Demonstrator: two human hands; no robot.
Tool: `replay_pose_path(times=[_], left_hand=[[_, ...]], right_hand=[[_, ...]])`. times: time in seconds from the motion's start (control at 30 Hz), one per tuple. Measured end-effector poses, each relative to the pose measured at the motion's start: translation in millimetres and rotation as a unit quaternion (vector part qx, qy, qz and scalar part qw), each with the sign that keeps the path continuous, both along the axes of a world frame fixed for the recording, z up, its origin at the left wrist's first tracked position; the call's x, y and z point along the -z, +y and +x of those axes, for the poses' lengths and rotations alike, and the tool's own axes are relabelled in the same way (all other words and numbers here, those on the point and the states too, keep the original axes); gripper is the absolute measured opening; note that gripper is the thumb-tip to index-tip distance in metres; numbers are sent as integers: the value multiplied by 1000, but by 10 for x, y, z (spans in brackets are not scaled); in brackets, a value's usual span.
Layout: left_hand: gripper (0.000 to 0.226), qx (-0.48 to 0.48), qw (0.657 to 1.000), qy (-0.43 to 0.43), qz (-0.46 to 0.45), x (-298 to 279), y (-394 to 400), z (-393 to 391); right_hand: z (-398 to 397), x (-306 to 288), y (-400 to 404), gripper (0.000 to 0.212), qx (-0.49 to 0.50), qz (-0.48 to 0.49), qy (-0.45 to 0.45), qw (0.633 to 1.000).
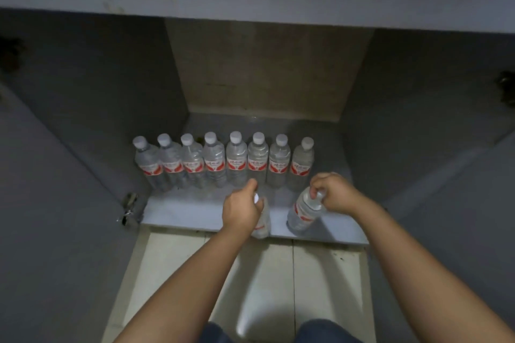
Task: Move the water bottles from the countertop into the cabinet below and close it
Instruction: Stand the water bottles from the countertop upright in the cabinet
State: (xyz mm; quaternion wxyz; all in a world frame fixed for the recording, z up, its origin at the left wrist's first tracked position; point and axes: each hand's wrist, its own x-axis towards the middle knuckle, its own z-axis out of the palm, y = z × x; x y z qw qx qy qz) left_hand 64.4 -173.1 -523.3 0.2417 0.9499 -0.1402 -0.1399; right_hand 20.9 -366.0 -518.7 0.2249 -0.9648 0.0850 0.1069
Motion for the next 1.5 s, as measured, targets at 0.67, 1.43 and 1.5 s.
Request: replay_pose_path(times=[0.67,1.43,1.5], left_hand=[[28,-2,999,21,38,350,-221,250],[50,253,963,-3,97,323,-236,677],[46,217,971,-28,93,338,-223,639]], right_hand=[[-90,475,95,30,49,-16,-22,998],[98,245,260,29,128,-188,80,971],[99,244,210,30,70,-177,71,979]])
